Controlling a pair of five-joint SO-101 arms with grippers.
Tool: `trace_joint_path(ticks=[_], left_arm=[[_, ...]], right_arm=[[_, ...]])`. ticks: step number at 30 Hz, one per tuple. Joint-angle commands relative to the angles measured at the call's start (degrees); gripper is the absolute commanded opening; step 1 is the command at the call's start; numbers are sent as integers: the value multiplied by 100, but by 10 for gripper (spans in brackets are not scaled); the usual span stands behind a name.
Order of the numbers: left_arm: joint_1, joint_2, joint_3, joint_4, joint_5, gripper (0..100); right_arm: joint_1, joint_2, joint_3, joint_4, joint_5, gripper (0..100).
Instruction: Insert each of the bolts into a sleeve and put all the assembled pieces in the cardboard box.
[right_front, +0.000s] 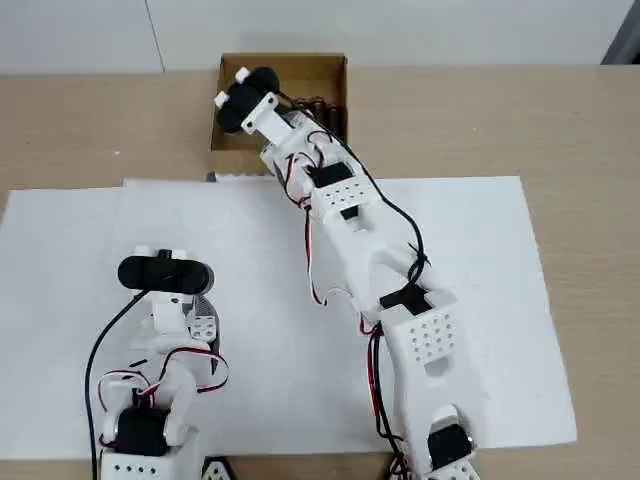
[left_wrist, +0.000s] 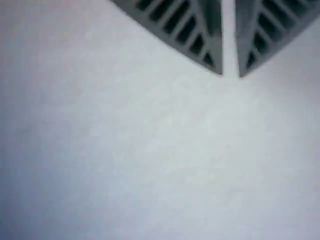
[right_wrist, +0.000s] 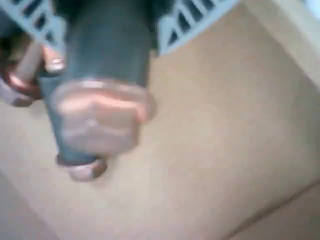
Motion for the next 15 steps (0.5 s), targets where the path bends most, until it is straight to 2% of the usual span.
trace_joint_path(ticks=[1,8,11,15], left_arm=[[-26,-70,-22,-26,-18,6],[-26,-70,-22,-26,-18,6],[-26,-70,-22,-26,-18,6],[-26,-70,-22,-26,-18,6]], right_arm=[[-57,-127,-343,-101,35,190],[-57,-426,-343,-84,44,133],[-66,-734,-343,365,35,106],[-48,-1323,-343,1051,26,2]])
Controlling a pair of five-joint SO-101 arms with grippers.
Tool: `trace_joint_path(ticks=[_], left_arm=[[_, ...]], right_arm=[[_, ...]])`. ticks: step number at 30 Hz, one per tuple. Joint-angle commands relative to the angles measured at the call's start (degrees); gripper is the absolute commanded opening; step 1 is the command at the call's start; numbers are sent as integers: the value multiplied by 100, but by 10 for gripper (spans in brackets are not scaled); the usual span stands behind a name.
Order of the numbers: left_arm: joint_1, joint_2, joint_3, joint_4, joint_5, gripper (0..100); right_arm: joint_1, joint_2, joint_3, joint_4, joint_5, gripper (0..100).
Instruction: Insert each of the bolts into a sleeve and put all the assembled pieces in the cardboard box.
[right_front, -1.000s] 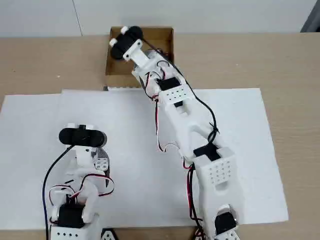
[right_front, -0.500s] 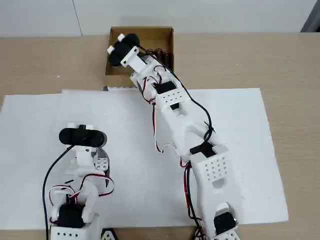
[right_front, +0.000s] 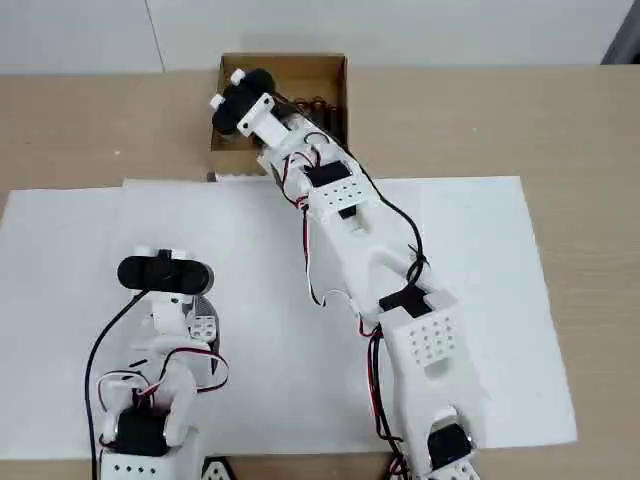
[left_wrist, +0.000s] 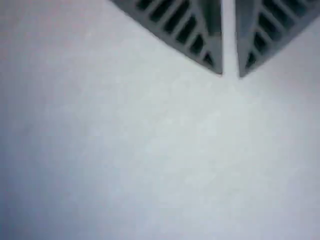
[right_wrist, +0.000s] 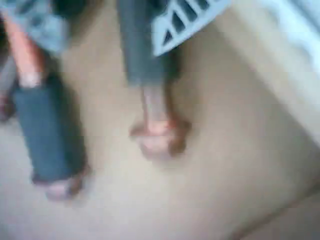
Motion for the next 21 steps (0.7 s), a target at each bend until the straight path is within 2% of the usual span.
trace_joint_path(ticks=[1,9,21], left_arm=[[-26,-70,-22,-26,-18,6],[-26,-70,-22,-26,-18,6],[-26,-70,-22,-26,-18,6]], right_arm=[[13,-1112,-308,514,18,2],[13,-2352,-308,1719,-18,2],[145,-4295,-308,3890,-1002,2]])
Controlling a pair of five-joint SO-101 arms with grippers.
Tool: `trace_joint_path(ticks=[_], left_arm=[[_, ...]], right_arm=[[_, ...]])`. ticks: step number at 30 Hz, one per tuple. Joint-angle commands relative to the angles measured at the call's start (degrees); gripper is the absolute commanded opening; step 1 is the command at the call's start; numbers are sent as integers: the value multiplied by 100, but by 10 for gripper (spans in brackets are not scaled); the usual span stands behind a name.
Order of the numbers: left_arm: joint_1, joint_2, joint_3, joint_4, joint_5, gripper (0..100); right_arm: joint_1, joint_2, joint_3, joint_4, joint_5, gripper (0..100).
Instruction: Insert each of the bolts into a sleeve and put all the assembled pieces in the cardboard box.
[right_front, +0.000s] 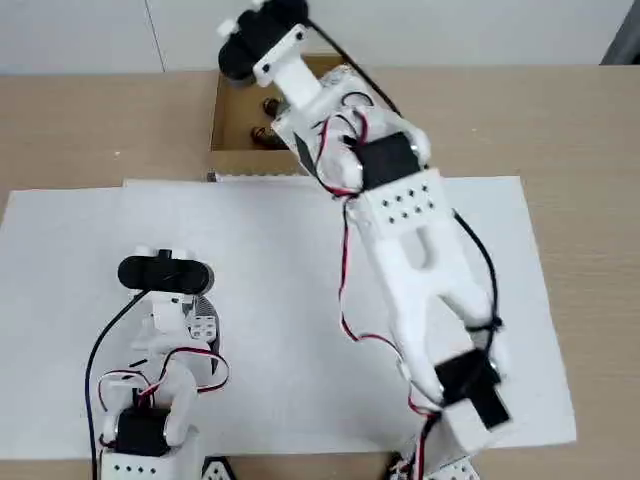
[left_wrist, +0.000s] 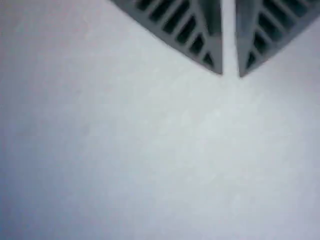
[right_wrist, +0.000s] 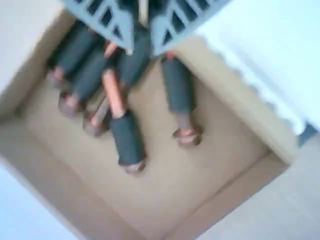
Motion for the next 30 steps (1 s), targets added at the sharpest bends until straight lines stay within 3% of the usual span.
trace_joint_path(ticks=[1,9,18,25,30], left_arm=[[-26,-70,-22,-26,-18,6],[-26,-70,-22,-26,-18,6],[-26,-70,-22,-26,-18,6],[-26,-70,-22,-26,-18,6],[-26,-70,-22,-26,-18,6]], right_arm=[[145,-875,-299,629,-334,2],[1024,-1982,-299,1956,-633,2],[1719,-2818,-255,3424,-1591,2],[1842,-4145,1547,3354,-1732,2],[1877,-5569,3824,2325,-1688,2]])
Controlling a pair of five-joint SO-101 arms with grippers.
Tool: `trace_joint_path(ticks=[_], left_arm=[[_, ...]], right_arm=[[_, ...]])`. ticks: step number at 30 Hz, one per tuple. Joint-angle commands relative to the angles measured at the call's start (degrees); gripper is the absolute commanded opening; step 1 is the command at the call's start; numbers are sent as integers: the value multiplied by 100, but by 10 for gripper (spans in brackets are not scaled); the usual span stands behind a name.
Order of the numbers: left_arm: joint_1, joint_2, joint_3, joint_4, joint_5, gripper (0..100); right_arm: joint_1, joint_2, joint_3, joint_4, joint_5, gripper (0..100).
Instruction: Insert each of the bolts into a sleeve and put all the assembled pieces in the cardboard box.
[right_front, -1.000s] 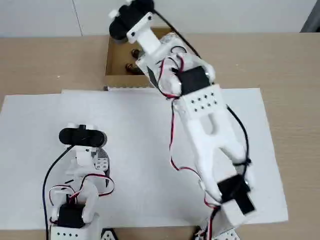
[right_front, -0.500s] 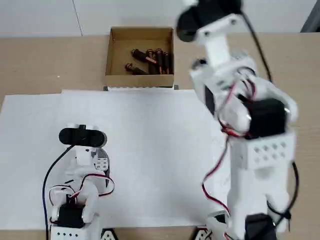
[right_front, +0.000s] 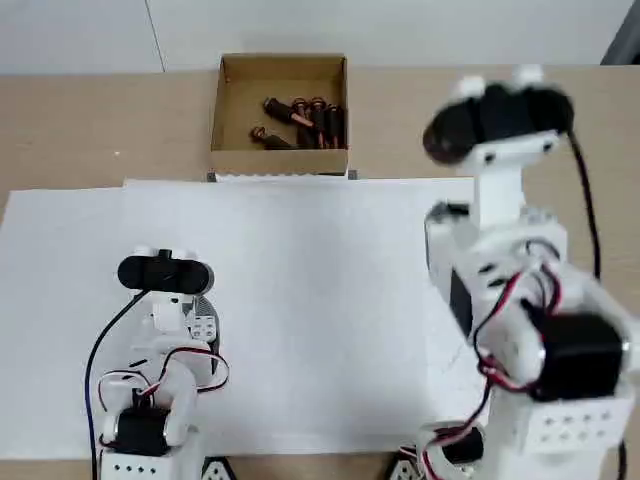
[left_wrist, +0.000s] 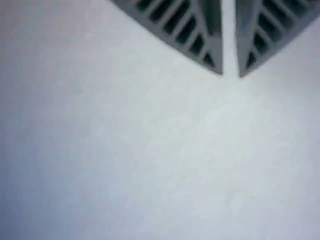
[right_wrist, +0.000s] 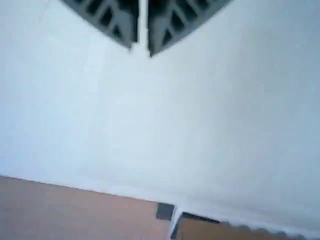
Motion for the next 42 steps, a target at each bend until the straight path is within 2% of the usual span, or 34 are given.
trace_joint_path(ticks=[1,7,15,22,26,34,38,42], left_arm=[[-26,-70,-22,-26,-18,6],[-26,-70,-22,-26,-18,6],[-26,-70,-22,-18,-18,6],[-26,-70,-22,-18,-18,6],[-26,-70,-22,-18,-18,6],[-26,-70,-22,-18,-18,6],[-26,-70,-22,-18,-18,6],[-26,-70,-22,-18,-18,6]], right_arm=[[22,-1068,1609,-831,0,2],[31,-2545,4097,-2026,0,2],[31,-4154,6602,-3371,-9,2],[31,-5604,8114,-3837,0,2],[40,-5780,8554,-3934,-35,2],[48,-5780,9380,-4989,-35,2],[40,-5780,9371,-4989,-53,2],[40,-5780,9371,-4505,-53,3]])
